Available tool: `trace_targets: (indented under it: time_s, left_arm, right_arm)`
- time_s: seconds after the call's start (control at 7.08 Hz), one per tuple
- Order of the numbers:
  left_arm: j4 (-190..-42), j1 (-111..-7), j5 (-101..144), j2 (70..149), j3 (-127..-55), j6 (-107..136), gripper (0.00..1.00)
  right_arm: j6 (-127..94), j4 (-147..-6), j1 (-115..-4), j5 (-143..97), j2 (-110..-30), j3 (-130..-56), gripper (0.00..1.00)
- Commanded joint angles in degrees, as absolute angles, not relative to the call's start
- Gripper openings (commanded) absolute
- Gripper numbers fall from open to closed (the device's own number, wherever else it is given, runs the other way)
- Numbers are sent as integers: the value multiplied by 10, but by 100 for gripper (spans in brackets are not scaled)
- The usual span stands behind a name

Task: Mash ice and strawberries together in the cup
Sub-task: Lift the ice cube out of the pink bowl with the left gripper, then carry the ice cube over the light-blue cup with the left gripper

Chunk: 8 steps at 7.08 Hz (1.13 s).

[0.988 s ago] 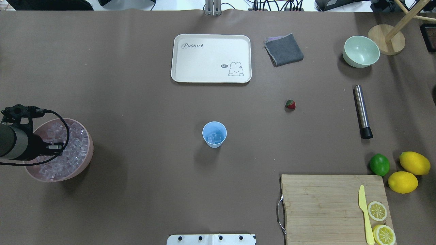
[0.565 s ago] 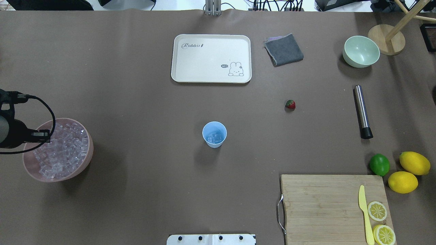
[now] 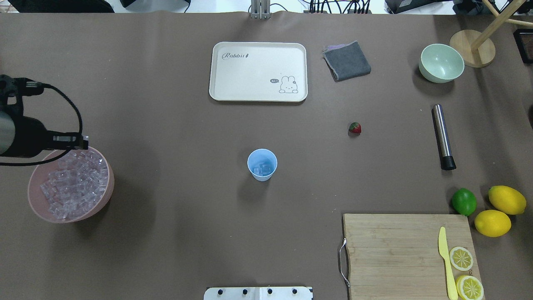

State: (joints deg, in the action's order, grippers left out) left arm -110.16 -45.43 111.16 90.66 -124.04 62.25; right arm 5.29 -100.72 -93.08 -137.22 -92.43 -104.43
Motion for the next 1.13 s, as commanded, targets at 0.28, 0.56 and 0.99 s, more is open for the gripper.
trace_targets:
  time_s: [0.28, 0.56, 0.99]
  left_arm:
    - [-994, -337, 1036, 1192, -1148, 713, 0]
    - [-1009, -280, 961, 1243, -1083, 716, 0]
    - [-1055, -233, 912, 1268, -1020, 749, 0]
  right_arm:
    - [53, -1007, -931, -1374, -924, -1045, 100]
    - [53, -1007, -931, -1373, -924, -1046, 100]
    - [54, -1007, -931, -1373, -924, -1045, 100]
